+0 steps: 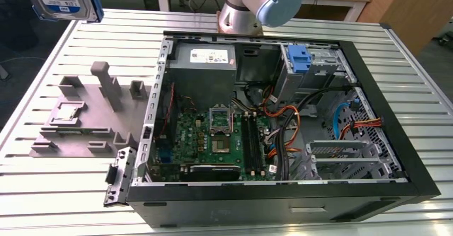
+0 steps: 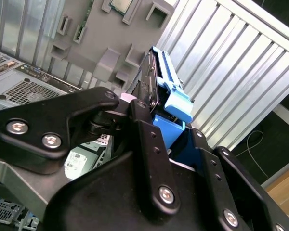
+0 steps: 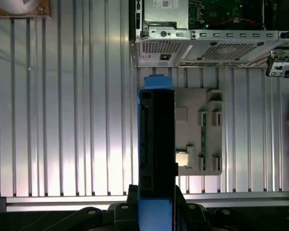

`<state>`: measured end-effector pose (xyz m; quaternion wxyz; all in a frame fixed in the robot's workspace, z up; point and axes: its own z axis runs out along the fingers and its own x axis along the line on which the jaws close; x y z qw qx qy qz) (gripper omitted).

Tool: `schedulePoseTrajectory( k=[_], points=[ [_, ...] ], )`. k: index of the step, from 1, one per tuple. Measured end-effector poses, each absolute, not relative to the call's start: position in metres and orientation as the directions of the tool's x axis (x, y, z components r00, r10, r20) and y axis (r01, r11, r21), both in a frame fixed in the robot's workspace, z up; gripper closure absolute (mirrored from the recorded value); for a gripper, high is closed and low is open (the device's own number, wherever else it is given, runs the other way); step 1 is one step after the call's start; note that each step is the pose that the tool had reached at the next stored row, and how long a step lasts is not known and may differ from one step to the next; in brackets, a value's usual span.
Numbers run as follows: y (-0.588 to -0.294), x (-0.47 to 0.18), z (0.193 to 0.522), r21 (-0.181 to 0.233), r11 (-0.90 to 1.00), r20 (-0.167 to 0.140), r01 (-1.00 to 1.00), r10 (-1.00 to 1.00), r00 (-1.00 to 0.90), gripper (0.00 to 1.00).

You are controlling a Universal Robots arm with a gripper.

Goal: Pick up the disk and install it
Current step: 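Pick up the disk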

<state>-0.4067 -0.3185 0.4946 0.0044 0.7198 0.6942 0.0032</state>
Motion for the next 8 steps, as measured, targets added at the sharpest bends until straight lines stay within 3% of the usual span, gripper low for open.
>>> schedulePoseTrajectory(
  k=[8],
  points=[
    [-0.331,-0.407,0.495,0.011,-0.033,-0.001,0.999,0.999,0.033,0.63]
  ],
)
